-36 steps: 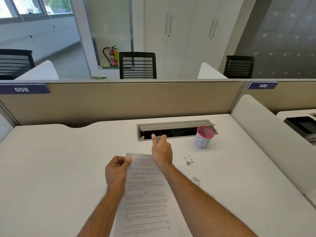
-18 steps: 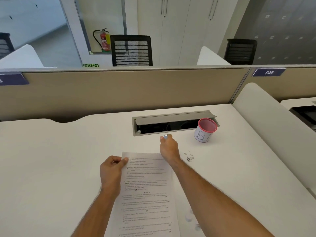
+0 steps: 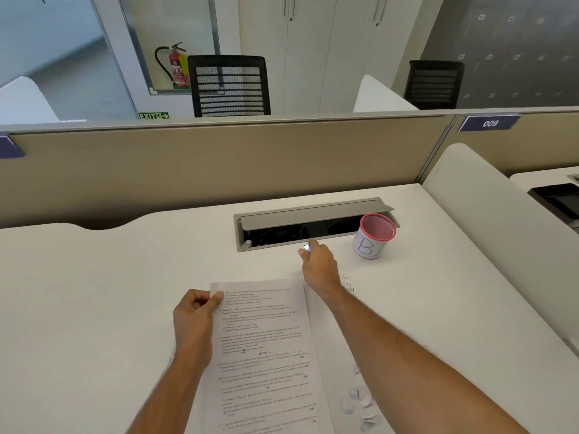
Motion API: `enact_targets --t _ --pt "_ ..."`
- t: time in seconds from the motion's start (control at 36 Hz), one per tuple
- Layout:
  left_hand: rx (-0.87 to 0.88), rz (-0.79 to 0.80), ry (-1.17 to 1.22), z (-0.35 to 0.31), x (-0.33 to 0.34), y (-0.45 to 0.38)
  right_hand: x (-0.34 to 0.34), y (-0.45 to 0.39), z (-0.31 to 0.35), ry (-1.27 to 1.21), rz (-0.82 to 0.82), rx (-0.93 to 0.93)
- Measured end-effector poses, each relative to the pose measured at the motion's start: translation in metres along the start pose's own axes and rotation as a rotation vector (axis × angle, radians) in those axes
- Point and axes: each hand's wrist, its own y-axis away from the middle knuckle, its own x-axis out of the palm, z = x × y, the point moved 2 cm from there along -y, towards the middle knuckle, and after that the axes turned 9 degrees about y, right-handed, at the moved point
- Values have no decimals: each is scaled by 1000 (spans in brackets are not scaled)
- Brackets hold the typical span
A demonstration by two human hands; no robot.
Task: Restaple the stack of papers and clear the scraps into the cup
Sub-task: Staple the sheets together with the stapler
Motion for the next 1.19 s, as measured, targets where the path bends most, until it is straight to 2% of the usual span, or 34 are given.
enact_targets --t 0.19,0.47,0.64,0.92,1.19 --pt "12 29 -18 1 2 -9 9 -23 -13 336 24 -169" --pt "-14 43 53 10 4 -24 6 -48 -21 381 -1 -343" --pt "-17 42 38 15 5 -34 8 -61 -27 354 21 -383" --pt "-13 66 15 16 11 -37 13 -68 -32 403 150 -345" --pt "23 86 -59 21 9 -36 11 -72 -22 521 240 -352"
